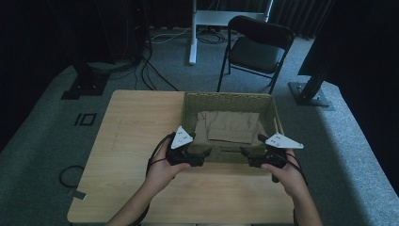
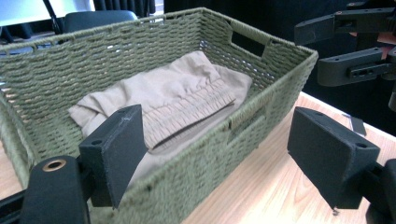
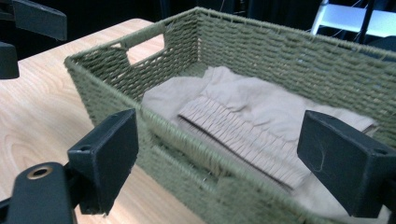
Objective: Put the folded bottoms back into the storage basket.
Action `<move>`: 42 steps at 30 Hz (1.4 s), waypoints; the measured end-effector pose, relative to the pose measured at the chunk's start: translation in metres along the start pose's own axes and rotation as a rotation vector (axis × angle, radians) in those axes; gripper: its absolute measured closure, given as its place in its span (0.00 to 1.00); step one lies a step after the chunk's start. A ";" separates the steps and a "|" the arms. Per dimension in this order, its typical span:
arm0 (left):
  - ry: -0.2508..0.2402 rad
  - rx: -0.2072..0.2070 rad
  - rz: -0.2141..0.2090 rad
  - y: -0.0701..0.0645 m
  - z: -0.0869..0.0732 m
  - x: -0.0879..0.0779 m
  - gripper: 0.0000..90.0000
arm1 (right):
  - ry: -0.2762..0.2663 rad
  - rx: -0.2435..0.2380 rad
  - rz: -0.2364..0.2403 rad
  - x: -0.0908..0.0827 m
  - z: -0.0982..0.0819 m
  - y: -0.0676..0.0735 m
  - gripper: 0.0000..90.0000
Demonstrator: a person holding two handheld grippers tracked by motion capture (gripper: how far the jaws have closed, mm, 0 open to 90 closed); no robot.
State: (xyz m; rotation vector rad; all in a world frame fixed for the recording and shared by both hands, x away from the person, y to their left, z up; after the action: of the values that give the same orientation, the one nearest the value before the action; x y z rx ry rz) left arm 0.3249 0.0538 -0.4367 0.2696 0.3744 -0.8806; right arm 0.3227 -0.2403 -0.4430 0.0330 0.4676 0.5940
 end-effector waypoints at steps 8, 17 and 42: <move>0.015 -0.011 0.006 -0.006 -0.020 -0.001 0.22 | 0.024 0.010 0.005 -0.002 -0.022 -0.001 0.14; 0.059 -0.023 0.026 -0.004 -0.047 0.001 0.22 | 0.068 0.025 -0.014 0.001 -0.053 -0.008 0.14; 0.269 -0.059 0.038 -0.004 -0.116 0.023 0.20 | 0.185 0.098 -0.140 0.003 -0.113 -0.043 0.14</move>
State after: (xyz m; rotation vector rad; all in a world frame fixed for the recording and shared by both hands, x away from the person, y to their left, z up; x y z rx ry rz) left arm 0.3109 0.0790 -0.5518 0.3406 0.6419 -0.7962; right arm 0.2981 -0.2861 -0.5526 0.0382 0.6731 0.4376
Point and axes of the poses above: each handheld gripper's, and its own axes: x roughly forward along the jaws, z roughly out of its top, y roughly to its left, the point moved 2 cm from there along x, roughly forward along the jaws, and after that the axes turned 9 degrees about x, right-handed, at the moved point
